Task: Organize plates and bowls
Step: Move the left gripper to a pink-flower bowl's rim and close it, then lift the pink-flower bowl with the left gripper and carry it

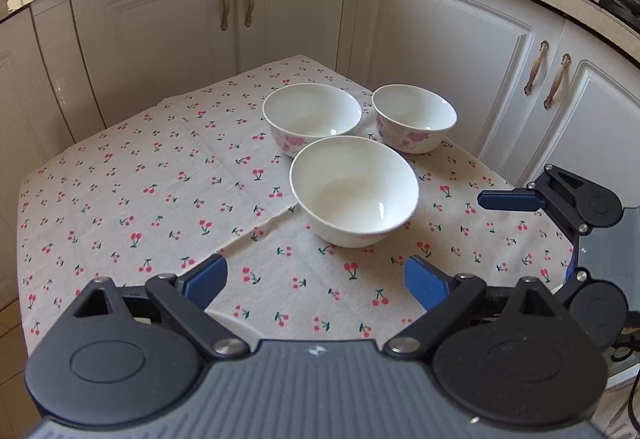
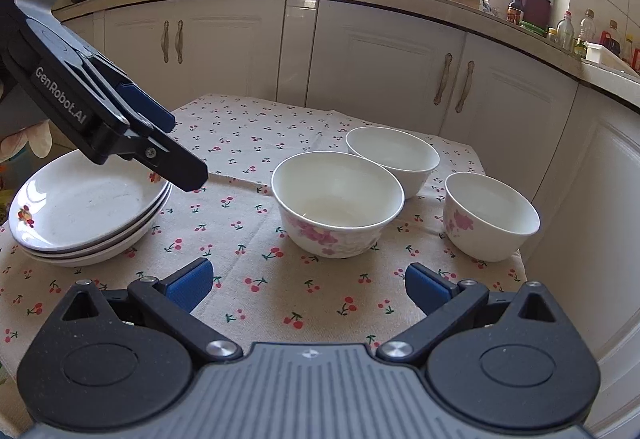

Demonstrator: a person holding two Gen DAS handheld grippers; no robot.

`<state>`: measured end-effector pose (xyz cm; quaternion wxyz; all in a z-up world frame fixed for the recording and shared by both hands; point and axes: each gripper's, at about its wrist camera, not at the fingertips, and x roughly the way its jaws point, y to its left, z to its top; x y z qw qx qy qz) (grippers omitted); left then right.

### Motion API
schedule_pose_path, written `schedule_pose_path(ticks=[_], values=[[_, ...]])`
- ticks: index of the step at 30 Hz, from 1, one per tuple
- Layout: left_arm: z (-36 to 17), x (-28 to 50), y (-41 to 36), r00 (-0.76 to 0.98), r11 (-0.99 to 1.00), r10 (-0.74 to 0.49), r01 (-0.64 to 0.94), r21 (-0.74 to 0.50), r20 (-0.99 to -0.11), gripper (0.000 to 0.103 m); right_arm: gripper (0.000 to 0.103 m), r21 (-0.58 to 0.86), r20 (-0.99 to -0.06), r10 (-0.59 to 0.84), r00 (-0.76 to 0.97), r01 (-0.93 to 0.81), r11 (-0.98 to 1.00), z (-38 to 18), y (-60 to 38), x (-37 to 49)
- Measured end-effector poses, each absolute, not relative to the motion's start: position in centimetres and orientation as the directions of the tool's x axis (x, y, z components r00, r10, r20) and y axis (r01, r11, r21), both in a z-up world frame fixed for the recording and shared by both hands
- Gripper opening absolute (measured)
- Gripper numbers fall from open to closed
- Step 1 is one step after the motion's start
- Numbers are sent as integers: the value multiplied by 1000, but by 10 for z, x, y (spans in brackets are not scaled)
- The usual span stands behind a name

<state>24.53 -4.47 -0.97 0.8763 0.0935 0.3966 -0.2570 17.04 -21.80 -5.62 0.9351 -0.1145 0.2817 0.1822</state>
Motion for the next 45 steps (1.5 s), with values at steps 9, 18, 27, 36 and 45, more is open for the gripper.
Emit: schedule_pose_path(ticks=[9, 18, 27, 36, 45], values=[[-23, 299, -75, 534, 848, -381, 526, -56, -755, 95, 103, -90, -582, 279, 764, -401, 912, -71, -224, 210], [-38, 330, -92, 510, 836, -387, 545, -60, -768, 86, 103, -81, -589, 281, 757, -402, 912, -81, -223, 233], [-43, 337, -97, 483, 817, -411, 572, -76, -773, 77, 90, -87, -579, 299, 758, -423, 902, -81, -219, 238], [-45, 336, -106, 461, 796, -424, 600, -78, -779, 73, 84, -92, -570, 301, 765, -423, 901, -78, -217, 240], [-45, 339, -105, 451, 796, -429, 598, -92, -782, 69, 84, -83, -568, 307, 763, -425, 901, -78, -219, 241]])
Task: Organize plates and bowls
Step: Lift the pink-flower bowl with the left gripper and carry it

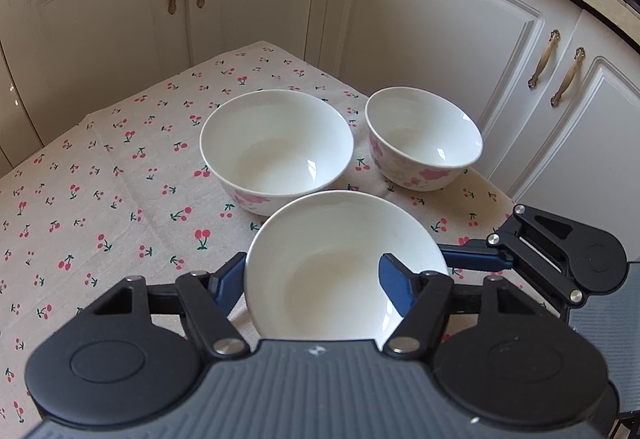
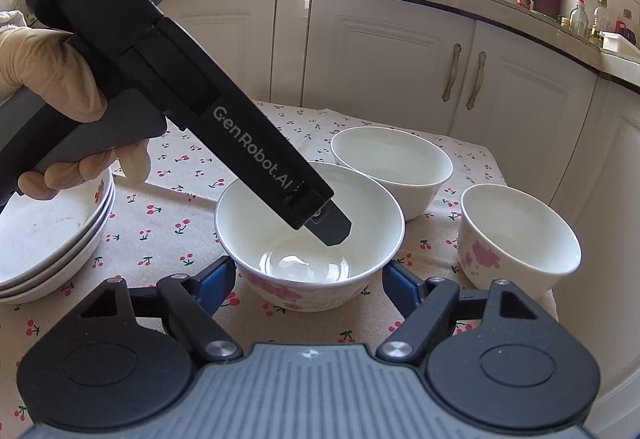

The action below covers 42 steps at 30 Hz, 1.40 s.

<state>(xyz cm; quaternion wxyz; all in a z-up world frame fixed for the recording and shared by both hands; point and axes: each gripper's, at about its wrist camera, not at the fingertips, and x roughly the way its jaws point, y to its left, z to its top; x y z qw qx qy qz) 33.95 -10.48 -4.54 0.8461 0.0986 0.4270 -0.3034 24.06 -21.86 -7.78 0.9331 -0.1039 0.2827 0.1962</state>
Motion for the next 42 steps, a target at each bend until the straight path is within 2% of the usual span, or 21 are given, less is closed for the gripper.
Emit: schedule_pose_path(ticks=[17, 42], values=[[-29, 314, -107, 452, 786, -435, 613, -83, -779, 70, 84, -101, -578, 307, 756, -439, 893, -62, -219, 219], [-22, 211, -125, 440, 767, -476, 632, -114, -761, 70, 84, -111, -581, 324, 747, -467, 877, -44, -244, 121]])
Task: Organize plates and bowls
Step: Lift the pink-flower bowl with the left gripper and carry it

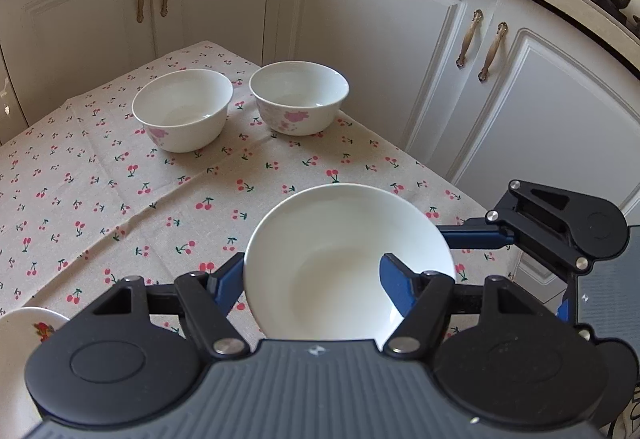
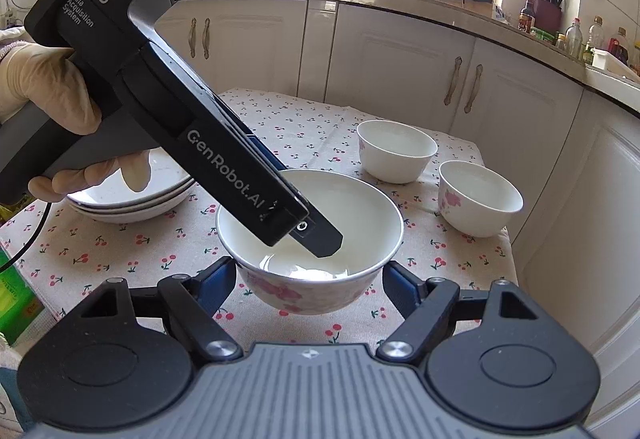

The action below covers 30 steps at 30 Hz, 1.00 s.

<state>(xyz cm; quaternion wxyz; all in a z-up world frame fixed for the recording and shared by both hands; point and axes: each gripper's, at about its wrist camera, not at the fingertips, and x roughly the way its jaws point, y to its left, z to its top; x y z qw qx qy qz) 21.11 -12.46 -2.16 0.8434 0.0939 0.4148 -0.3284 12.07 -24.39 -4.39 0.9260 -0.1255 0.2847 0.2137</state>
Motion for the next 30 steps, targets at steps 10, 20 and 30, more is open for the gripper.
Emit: schedule_pose_path(ticks=[10, 20, 30], values=[[-34, 201, -132, 415, 762, -473, 635, -124, -777, 70, 84, -95, -604, 324, 728, -470, 877, -54, -251, 108], [-44, 203, -135, 394, 762, -474, 632, -143, -787, 71, 84, -81, -627, 324, 708, -473, 877, -62, -253, 108], [-44, 200, -136, 390, 745, -500, 649, -155, -773, 82, 84, -66, -633, 327, 702, -469, 881, -66, -253, 109]])
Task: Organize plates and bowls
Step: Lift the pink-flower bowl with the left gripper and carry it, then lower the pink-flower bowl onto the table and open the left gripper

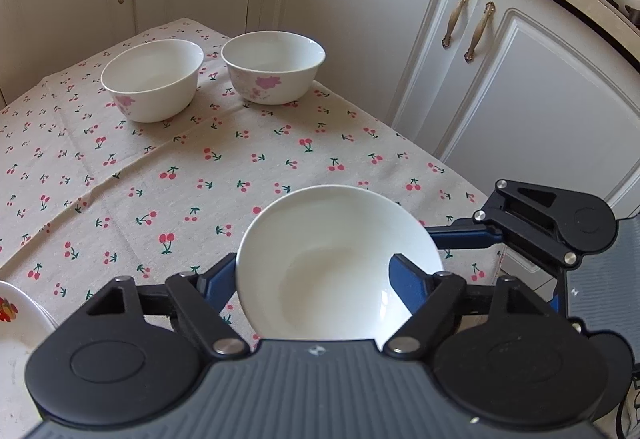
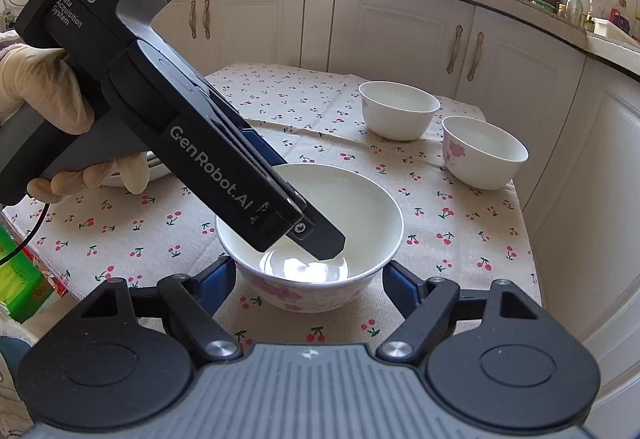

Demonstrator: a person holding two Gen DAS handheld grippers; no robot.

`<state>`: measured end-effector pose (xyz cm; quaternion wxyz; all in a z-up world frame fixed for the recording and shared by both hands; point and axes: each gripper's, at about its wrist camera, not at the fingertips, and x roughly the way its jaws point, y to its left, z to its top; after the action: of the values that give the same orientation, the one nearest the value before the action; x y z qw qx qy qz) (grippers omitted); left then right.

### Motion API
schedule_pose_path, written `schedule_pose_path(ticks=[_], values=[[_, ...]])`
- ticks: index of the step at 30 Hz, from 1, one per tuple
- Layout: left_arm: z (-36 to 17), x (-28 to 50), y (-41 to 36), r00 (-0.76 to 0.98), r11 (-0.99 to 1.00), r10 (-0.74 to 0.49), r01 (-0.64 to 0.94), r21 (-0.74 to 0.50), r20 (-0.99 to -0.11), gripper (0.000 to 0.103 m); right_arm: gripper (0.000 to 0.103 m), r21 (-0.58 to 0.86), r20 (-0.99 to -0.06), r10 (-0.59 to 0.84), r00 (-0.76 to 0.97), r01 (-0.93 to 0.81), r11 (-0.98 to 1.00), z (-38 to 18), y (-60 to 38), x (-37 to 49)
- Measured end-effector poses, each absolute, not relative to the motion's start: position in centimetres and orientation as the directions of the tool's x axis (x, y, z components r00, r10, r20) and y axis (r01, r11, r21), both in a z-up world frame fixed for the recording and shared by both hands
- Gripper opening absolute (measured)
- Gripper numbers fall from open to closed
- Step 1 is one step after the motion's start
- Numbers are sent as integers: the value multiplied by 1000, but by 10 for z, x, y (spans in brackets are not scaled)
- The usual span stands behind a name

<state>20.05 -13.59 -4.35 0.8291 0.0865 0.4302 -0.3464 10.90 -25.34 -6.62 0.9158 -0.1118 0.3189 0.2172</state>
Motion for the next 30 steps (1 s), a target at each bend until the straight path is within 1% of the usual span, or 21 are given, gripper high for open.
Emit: schedule_pose_path(ticks=[1, 2, 3, 5, 8, 11, 22, 30], values=[[-43, 200, -136, 390, 742, -506, 651, -158, -770, 83, 85, -63, -634, 329, 700, -471, 880, -67, -254, 109], [-43, 199, -137, 392, 741, -508, 653, -157, -767, 85, 89, -56, -635, 334, 697, -473, 880, -67, -255, 109], [-42, 198, -137, 398, 741, -506, 655, -150, -765, 87, 96, -49, -633, 338, 696, -473, 880, -67, -255, 109], [-39, 196, -137, 414, 741, -502, 659, -131, -760, 87, 102, -47, -615, 349, 707, -474, 879, -64, -257, 106], [-35, 195, -136, 426, 743, -501, 658, -122, -753, 88, 103, -51, -593, 364, 718, -485, 873, -59, -258, 101], [-29, 193, -132, 445, 747, -501, 655, -112, -742, 95, 103, -59, -587, 359, 726, -481, 875, -56, -258, 99], [-5, 195, -131, 497, 752, -495, 656, -64, -712, 96, 103, -51, -552, 353, 755, -453, 890, -44, -276, 100], [10, 215, -142, 509, 746, -496, 665, -44, -704, 96, 103, -71, -532, 317, 785, -415, 907, -37, -300, 113]])
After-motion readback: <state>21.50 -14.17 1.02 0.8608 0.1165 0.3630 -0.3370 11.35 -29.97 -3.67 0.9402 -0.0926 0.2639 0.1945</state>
